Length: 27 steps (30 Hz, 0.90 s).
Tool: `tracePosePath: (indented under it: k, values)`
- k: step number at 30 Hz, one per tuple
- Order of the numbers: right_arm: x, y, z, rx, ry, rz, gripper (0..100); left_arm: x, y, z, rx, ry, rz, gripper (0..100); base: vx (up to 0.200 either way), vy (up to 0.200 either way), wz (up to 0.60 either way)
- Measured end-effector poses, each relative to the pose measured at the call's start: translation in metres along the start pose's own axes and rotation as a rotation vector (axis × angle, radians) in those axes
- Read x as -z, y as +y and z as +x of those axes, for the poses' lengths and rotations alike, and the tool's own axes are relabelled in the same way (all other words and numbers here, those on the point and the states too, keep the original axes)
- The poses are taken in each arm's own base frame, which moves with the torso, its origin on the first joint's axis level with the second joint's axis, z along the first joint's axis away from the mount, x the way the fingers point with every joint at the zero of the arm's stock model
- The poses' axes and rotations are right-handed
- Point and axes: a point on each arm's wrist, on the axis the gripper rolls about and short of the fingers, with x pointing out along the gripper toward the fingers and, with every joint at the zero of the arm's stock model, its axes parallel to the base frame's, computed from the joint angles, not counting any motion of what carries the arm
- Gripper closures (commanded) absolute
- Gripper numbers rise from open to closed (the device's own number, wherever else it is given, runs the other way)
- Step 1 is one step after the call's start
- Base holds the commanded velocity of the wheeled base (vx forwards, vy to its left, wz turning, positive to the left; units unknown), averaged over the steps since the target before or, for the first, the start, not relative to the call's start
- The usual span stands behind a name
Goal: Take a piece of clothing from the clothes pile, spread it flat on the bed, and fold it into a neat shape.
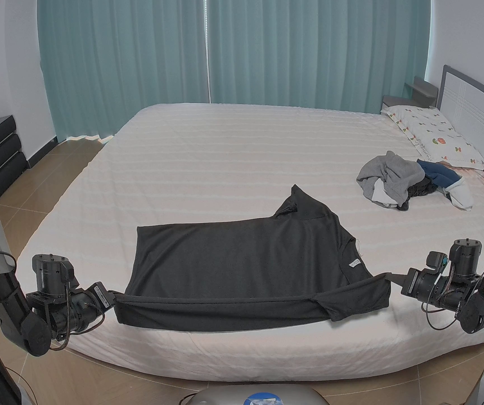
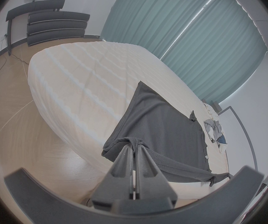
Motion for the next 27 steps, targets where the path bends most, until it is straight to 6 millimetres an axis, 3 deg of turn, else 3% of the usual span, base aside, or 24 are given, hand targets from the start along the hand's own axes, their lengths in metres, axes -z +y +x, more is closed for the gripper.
tracePosePath:
  k: [20,27]
  values:
    - [-0.014,0.001,0.010,-0.016,-0.054,-0.015,100,-0.003,-0.004,0.007,0.024,0.001,-0.031,100,0.000,0.000,0.00]
    - [-0.016,-0.004,0.021,-0.014,-0.058,-0.014,100,-0.006,-0.005,0.019,0.025,-0.001,-0.030,100,0.000,0.000,0.00]
